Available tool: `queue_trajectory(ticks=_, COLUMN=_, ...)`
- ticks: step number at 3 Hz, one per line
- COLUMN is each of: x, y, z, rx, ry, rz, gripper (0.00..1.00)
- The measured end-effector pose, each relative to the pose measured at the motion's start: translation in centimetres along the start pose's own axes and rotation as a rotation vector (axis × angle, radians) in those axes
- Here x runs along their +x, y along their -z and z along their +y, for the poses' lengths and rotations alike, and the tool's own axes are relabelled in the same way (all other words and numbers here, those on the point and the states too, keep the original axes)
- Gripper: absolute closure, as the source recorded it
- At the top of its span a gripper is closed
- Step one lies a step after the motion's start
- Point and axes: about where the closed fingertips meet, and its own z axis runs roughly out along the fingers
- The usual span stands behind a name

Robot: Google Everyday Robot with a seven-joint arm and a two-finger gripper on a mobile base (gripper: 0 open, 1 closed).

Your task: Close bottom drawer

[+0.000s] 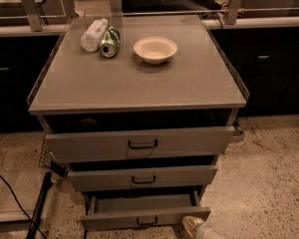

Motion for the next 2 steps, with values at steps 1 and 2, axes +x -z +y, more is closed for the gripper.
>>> queue_trajectory(ticks=1, x=0.1, y=-2.2, z=-1.0, rx=0.023, ry=0.006, rz=-0.014, gripper=1.00)
queue_trajectory(ticks=2, x=0.4, y=-3.8, z=-1.9, rx=0.060, ry=0.019, rz=-0.019, gripper=1.00)
